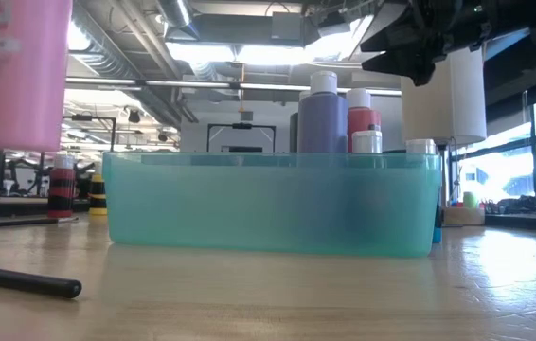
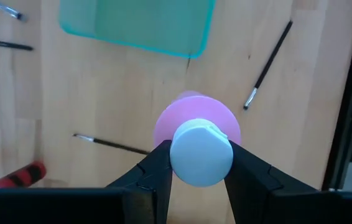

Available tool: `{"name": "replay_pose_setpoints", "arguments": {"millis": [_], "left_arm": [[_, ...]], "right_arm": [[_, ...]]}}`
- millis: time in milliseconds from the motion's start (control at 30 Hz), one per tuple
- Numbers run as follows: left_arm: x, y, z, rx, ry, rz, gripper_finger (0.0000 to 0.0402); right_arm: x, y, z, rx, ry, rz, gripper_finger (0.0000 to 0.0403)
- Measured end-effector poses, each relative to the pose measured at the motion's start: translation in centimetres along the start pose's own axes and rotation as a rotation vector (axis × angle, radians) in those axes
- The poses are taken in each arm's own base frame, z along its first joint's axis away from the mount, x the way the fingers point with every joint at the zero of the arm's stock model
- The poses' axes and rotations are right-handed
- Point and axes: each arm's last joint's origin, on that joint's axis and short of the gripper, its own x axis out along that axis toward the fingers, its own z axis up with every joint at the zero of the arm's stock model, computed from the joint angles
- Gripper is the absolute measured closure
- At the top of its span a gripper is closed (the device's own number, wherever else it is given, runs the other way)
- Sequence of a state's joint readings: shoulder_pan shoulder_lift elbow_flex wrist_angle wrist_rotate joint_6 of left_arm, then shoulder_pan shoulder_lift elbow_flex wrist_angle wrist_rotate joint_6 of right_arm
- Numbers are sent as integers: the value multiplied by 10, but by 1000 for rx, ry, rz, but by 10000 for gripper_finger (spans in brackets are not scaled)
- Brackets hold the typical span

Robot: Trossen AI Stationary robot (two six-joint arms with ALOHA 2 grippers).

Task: Pick & Place Paint Supplies
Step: Put the pink paint bottle into the light green bin

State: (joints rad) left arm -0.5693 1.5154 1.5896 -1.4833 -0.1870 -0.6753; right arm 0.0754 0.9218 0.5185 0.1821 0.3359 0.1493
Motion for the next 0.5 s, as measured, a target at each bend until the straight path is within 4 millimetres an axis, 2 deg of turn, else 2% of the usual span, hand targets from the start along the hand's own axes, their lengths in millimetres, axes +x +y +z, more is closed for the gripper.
{"name": "replay_pose_setpoints", "arguments": {"millis": [167,400,500], "left_arm": [[-23,13,6,-15,-15,0,287],[-54,31,20,30,-131,-33,287],[-58,41,29,61,-170,-2,287]], "right_arm": [[0,0,-1,-3,10,-1,155],[0,0,-2,-8,22,-3,155],[0,0,-2,-8,22,-4,155]]}}
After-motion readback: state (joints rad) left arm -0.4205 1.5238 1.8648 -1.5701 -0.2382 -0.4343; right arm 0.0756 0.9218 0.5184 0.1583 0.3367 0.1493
